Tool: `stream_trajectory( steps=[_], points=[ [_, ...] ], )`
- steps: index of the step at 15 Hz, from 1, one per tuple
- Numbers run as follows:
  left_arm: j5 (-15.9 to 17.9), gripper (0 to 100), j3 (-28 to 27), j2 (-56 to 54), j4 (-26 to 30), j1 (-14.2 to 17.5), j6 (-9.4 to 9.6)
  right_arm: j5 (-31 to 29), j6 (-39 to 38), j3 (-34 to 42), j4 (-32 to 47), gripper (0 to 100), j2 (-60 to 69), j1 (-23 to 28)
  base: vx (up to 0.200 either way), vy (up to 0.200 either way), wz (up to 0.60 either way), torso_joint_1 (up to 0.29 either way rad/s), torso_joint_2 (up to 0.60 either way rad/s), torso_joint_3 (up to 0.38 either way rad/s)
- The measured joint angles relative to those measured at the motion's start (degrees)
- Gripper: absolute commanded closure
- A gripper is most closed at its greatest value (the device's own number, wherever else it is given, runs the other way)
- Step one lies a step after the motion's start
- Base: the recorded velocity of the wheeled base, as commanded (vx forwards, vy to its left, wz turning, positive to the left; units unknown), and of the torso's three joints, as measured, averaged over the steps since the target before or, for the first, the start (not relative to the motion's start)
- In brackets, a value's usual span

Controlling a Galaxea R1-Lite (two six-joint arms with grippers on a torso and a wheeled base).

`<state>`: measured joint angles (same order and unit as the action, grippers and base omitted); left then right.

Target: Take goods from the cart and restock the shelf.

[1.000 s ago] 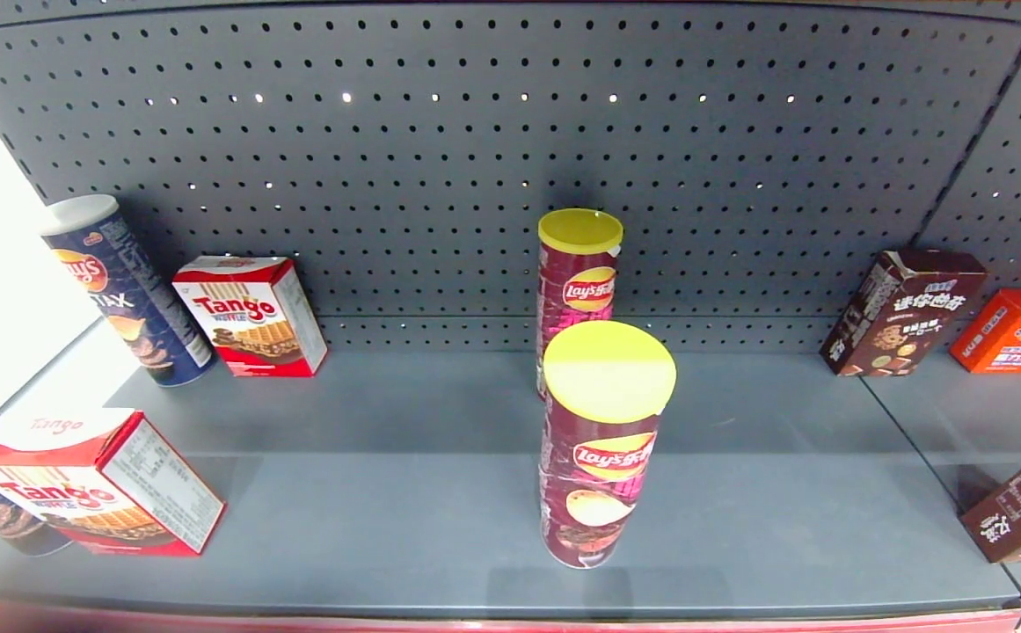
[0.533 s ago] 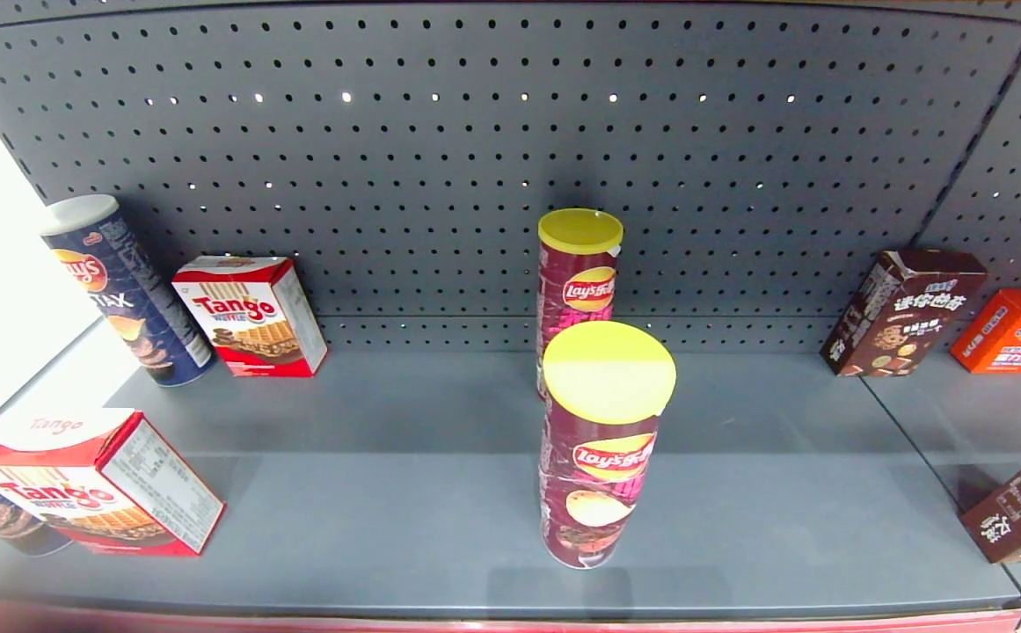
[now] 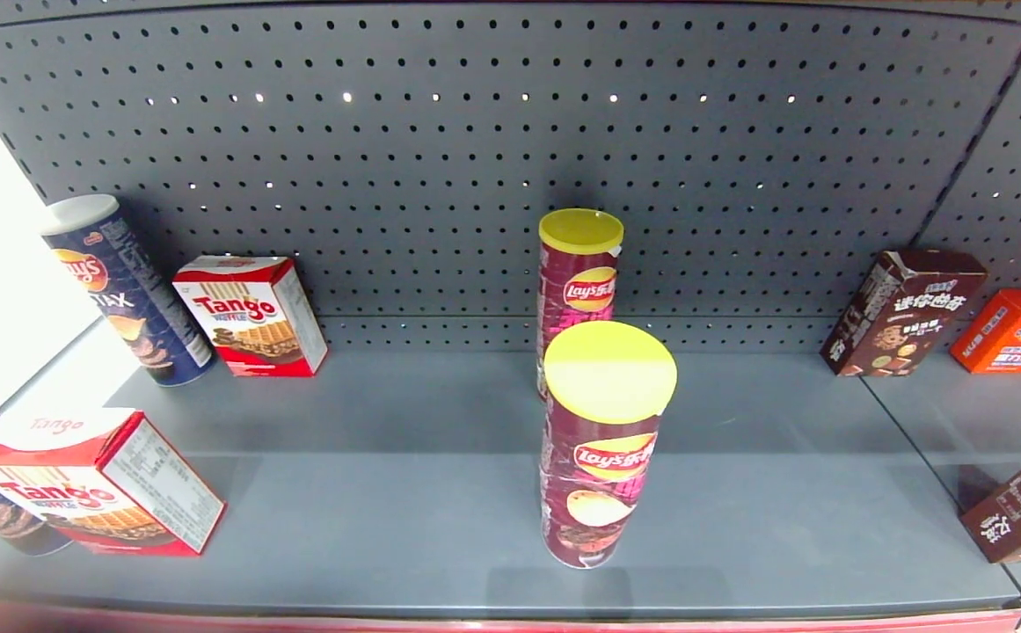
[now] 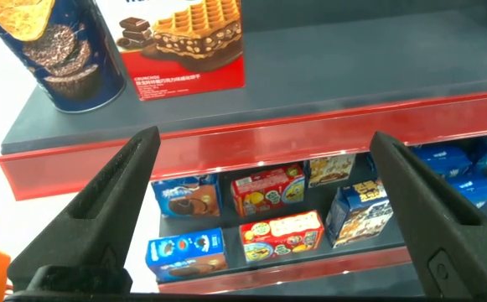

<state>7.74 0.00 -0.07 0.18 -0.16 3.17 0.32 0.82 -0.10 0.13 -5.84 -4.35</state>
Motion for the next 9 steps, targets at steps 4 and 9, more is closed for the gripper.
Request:
stream_trajectory(
  steps=[4, 9],
  points=[
    [0.06, 0, 0.0, 0.0, 0.0, -0.02, 0.09, 0.0, 0.0, 0.1, 0.02, 0, -0.52, 2.51, 0.0, 0.0, 0.0, 0.0, 0.0, 0.0],
    [0.09, 0, 0.0, 0.0, 0.0, -0.02, 0.06, 0.55, -0.71, 0.1, -0.02, 0, -0.38, 10.33, 0.0, 0.0, 0.0, 0.0, 0.0, 0.0]
  ],
)
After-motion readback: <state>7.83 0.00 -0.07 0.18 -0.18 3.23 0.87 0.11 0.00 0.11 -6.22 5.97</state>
